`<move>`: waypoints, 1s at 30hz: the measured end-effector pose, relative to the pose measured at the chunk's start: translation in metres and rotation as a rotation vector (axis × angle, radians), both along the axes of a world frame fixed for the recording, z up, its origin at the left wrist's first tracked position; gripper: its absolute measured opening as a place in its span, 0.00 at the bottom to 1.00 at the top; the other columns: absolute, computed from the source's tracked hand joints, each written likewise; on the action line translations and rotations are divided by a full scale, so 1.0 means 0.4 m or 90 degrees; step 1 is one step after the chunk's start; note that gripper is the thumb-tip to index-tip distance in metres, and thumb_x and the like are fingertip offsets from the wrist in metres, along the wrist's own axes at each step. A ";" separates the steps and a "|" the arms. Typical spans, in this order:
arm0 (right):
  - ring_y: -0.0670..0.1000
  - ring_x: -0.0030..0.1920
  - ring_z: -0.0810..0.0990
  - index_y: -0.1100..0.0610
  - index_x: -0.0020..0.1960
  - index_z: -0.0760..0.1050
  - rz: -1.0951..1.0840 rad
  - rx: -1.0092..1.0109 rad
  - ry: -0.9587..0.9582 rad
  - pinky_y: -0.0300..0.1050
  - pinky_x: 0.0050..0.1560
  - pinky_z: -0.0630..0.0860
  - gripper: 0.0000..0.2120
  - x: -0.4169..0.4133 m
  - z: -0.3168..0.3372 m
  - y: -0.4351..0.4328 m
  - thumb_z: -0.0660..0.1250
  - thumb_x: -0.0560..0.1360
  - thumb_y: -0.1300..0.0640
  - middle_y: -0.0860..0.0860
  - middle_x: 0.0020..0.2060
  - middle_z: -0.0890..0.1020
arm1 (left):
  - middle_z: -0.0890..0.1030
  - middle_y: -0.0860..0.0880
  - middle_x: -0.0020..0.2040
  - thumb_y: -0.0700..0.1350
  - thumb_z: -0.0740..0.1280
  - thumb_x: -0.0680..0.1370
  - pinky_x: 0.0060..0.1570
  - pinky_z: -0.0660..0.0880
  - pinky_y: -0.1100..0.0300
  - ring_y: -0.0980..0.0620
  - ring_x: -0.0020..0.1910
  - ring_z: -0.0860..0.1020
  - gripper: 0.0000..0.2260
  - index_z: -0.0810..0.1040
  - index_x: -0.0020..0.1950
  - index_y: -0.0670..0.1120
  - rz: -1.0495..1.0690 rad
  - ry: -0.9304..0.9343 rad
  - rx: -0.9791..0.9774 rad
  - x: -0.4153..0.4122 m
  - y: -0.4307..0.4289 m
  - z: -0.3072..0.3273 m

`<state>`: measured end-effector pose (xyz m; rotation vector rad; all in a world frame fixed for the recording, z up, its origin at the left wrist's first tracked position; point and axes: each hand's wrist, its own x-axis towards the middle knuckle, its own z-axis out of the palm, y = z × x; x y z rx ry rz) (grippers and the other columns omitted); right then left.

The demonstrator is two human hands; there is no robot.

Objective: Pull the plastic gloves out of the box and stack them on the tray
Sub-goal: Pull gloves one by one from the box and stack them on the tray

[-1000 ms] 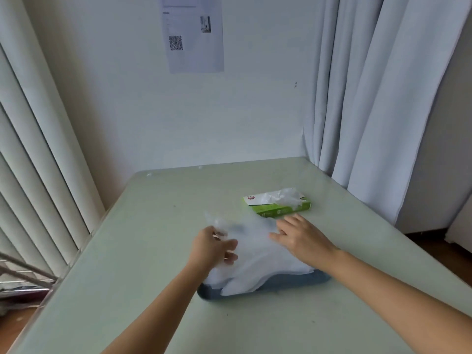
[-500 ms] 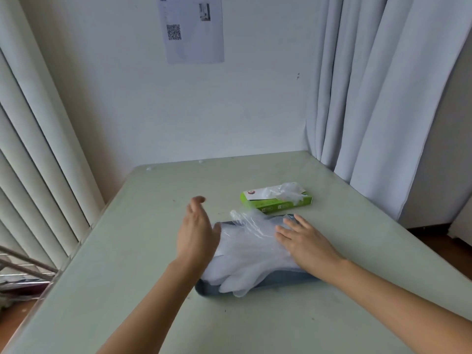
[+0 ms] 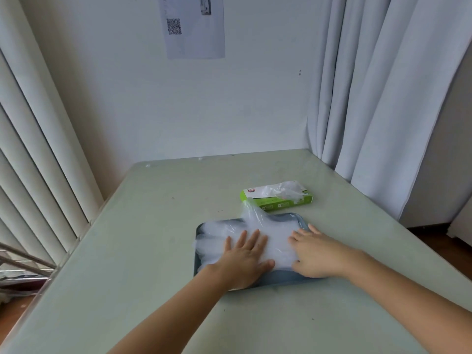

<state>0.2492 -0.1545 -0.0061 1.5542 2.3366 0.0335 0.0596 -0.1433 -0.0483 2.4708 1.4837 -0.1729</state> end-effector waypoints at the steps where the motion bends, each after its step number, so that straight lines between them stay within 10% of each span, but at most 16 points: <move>1: 0.55 0.73 0.60 0.61 0.71 0.64 -0.022 -0.075 0.091 0.49 0.74 0.52 0.25 -0.004 0.022 -0.005 0.55 0.80 0.47 0.55 0.70 0.67 | 0.39 0.52 0.78 0.62 0.46 0.81 0.73 0.38 0.41 0.47 0.77 0.37 0.30 0.39 0.78 0.54 0.000 0.002 -0.002 -0.005 0.003 -0.002; 5: 0.50 0.74 0.62 0.58 0.73 0.64 -0.043 0.003 0.424 0.39 0.69 0.57 0.20 -0.051 0.024 0.010 0.54 0.83 0.55 0.51 0.73 0.67 | 0.38 0.52 0.78 0.65 0.45 0.80 0.72 0.37 0.38 0.44 0.76 0.36 0.31 0.38 0.78 0.56 -0.008 0.008 0.006 -0.007 0.007 -0.005; 10: 0.46 0.77 0.40 0.51 0.78 0.41 0.009 -0.058 0.334 0.37 0.72 0.38 0.28 -0.076 -0.098 0.044 0.51 0.83 0.48 0.50 0.78 0.43 | 0.37 0.52 0.78 0.67 0.47 0.78 0.72 0.38 0.38 0.44 0.76 0.36 0.34 0.35 0.77 0.55 -0.017 0.000 0.009 -0.015 0.004 -0.005; 16: 0.52 0.76 0.34 0.44 0.77 0.38 -0.050 -0.085 0.241 0.47 0.74 0.38 0.38 -0.013 -0.088 0.053 0.52 0.76 0.32 0.52 0.76 0.34 | 0.34 0.46 0.77 0.74 0.54 0.71 0.72 0.42 0.40 0.40 0.76 0.36 0.46 0.34 0.77 0.53 0.103 0.099 -0.052 -0.079 0.003 0.028; 23: 0.51 0.62 0.74 0.54 0.64 0.75 -0.083 0.144 0.400 0.41 0.58 0.68 0.20 0.024 0.006 0.129 0.68 0.75 0.47 0.50 0.63 0.77 | 0.56 0.50 0.78 0.70 0.65 0.69 0.69 0.60 0.56 0.46 0.74 0.61 0.47 0.46 0.79 0.51 0.117 0.110 -0.139 -0.133 0.027 0.157; 30: 0.55 0.60 0.72 0.56 0.65 0.76 -0.163 0.217 0.437 0.37 0.57 0.65 0.26 0.167 0.008 0.344 0.76 0.67 0.61 0.53 0.61 0.76 | 0.68 0.48 0.73 0.64 0.63 0.75 0.67 0.62 0.57 0.49 0.71 0.66 0.33 0.63 0.75 0.48 0.129 -0.129 0.096 -0.073 0.188 0.229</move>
